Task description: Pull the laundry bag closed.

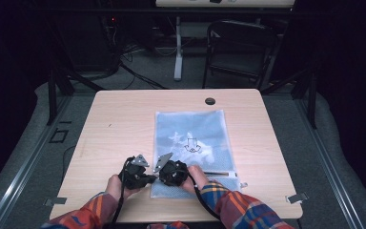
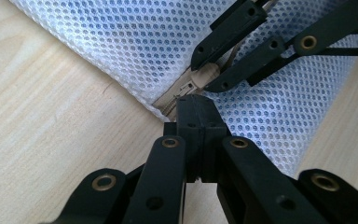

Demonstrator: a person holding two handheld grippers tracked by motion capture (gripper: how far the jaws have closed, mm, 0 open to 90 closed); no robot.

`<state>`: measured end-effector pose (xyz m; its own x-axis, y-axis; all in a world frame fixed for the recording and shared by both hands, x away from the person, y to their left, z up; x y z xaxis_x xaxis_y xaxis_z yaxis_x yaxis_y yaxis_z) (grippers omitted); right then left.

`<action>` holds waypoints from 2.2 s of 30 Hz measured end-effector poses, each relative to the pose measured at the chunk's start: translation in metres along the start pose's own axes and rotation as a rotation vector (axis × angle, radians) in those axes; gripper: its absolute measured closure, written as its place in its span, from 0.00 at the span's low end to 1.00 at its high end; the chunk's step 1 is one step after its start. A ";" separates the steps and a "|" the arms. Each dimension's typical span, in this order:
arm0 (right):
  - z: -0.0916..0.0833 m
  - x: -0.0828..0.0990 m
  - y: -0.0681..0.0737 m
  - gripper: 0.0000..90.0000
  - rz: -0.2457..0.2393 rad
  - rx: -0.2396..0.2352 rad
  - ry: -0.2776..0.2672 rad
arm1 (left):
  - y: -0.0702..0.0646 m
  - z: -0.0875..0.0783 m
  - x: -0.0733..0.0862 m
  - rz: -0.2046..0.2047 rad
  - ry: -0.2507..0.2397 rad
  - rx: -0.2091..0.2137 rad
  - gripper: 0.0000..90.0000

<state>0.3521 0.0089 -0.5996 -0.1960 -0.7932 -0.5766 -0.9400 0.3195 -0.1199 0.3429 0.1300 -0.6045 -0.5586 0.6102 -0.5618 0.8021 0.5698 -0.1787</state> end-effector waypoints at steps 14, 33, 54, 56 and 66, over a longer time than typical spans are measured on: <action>-0.003 0.001 0.000 0.91 -0.029 0.014 0.023 | 0.000 0.001 0.001 -0.011 0.018 -0.020 1.00; -0.011 0.007 -0.004 0.91 -0.043 0.006 0.051 | 0.000 0.001 0.001 -0.020 0.017 -0.018 1.00; -0.013 0.008 -0.006 0.90 -0.030 0.012 0.044 | 0.001 0.001 0.000 -0.017 0.019 -0.018 1.00; -0.012 0.008 -0.006 0.89 -0.028 0.013 0.048 | 0.001 0.001 0.000 -0.009 0.019 -0.020 1.00; -0.003 0.003 -0.006 0.88 -0.013 0.016 0.040 | 0.000 0.004 -0.005 0.003 0.001 0.010 0.98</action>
<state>0.3563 0.0031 -0.5977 -0.1955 -0.8172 -0.5422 -0.9380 0.3172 -0.1399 0.3469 0.1250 -0.6052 -0.5567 0.6126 -0.5611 0.8057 0.5627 -0.1851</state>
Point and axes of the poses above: each handheld gripper's, and its own axes: z roughly forward along the jaws, x roughly out of its underside, y roughly to its left, the point moved 5 cm from there along z, roughly forward along the jaws, and after that the axes turned 1 degree about x, right-handed, at the moved point
